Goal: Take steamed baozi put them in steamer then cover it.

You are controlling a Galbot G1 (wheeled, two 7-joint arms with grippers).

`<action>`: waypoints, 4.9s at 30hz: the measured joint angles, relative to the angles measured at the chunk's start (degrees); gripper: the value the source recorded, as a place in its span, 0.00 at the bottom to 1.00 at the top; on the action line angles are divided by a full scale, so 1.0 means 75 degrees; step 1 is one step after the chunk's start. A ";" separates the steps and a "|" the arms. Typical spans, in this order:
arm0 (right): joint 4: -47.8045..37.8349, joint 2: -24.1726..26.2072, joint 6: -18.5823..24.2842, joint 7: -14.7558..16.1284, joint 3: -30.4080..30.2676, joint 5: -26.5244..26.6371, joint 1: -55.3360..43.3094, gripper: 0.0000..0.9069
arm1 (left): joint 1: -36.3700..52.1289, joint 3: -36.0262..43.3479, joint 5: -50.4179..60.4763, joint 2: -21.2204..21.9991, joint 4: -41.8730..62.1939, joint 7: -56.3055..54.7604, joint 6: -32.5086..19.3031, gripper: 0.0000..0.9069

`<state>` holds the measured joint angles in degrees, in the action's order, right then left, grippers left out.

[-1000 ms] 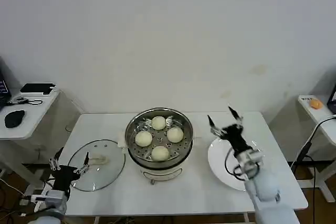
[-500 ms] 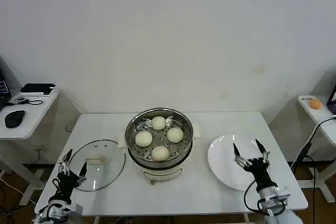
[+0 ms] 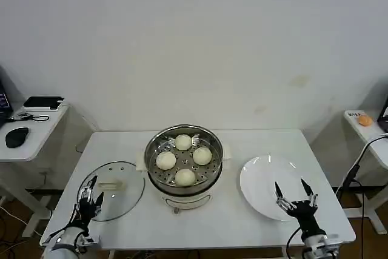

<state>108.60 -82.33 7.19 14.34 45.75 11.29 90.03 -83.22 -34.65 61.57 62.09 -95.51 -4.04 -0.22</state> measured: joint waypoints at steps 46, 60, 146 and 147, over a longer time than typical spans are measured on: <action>-0.0223 -0.0519 0.0173 0.0028 0.0041 -0.0361 0.0235 1.00 | 0.2180 0.0730 0.0567 0.0214 0.2430 -0.0095 -0.0376 0.00; -0.0238 -0.0468 0.0200 0.0036 -0.0074 -0.0408 0.0249 1.00 | 0.1939 0.0429 0.0522 0.0340 0.2076 -0.0438 -0.0389 0.00; -0.0304 -0.0610 0.0204 0.0036 -0.0631 -0.1327 0.0412 1.00 | 0.3017 0.3502 0.1997 0.1906 -0.1933 0.2229 0.2763 0.00; -0.0311 -0.0613 0.0204 0.0038 -0.0640 -0.1332 0.0409 1.00 | 0.3017 0.3540 0.2024 0.1943 -0.1907 0.2237 0.2761 0.00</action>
<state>106.27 -86.93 8.71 14.62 40.95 1.30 93.10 -60.59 -8.10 76.75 76.67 -109.81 12.74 20.49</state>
